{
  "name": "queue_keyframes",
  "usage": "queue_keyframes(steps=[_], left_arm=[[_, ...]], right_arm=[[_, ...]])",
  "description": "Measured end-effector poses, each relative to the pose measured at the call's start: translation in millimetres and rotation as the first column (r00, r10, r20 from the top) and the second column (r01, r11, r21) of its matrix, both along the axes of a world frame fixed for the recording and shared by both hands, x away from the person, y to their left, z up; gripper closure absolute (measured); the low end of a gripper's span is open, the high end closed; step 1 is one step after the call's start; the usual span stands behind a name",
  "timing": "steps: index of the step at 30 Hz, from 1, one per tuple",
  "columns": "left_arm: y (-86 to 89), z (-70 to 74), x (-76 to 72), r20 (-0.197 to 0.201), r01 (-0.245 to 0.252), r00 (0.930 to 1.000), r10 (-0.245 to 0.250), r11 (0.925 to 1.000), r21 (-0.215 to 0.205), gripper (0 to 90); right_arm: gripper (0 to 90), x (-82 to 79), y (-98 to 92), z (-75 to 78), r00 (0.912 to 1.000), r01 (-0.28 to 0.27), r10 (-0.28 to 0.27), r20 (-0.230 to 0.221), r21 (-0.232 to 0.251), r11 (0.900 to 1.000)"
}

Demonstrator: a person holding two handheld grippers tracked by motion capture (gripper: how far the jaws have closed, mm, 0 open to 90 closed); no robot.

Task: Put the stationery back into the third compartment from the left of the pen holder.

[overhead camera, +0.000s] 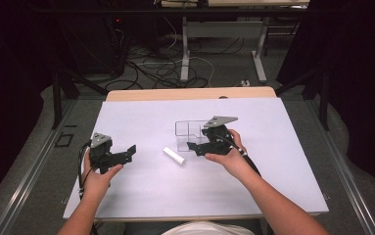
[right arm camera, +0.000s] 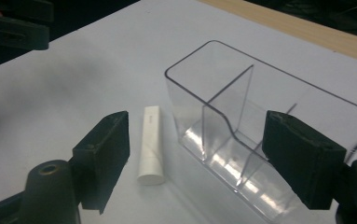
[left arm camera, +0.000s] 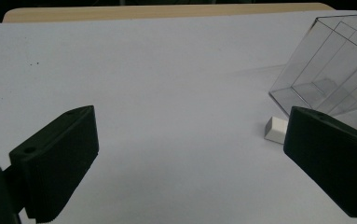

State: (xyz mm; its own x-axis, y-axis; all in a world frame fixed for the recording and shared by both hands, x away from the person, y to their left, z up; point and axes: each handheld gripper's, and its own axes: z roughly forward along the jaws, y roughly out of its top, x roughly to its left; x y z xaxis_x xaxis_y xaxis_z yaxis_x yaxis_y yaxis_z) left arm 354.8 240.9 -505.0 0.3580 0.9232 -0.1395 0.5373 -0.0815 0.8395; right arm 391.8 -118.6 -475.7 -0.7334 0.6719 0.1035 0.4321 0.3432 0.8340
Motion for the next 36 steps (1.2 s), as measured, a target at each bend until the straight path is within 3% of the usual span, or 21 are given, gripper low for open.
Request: queue_keyframes(steps=[11,17,27,30,36], left_arm=[[-3.3,-1.1,1.8,-0.006,0.003,1.0000,-0.003,1.0000,0.009,3.1],[-3.8,-1.0,1.2,-0.008,0.004,1.0000,-0.004,1.0000,0.009,3.1],[-4.0,-1.3,1.3,-0.008,0.009,0.9999,-0.009,0.9999,0.010,3.1],[-3.8,-1.8,1.7,-0.008,0.009,0.9999,-0.009,0.9999,0.007,3.1],[-4.3,-1.6,1.6,-0.009,0.011,0.9999,-0.010,0.9999,0.009,3.1]], right_arm=[[28.7,1.6,24.5,-13.9,0.9932,-0.096,0.090,-0.074,-0.079,0.992],[35.1,1.8,35.0,-22.8,0.9856,-0.113,0.093,-0.141,-0.136,0.984],[44.8,11.3,50.0,-38.9,0.9794,-0.115,0.080,-0.186,-0.189,0.975],[47.7,13.1,54.0,-43.4,0.9728,-0.109,0.064,-0.223,-0.199,0.974],[51.6,16.5,62.5,-51.7,0.9710,-0.126,0.073,-0.228,-0.230,0.965]])
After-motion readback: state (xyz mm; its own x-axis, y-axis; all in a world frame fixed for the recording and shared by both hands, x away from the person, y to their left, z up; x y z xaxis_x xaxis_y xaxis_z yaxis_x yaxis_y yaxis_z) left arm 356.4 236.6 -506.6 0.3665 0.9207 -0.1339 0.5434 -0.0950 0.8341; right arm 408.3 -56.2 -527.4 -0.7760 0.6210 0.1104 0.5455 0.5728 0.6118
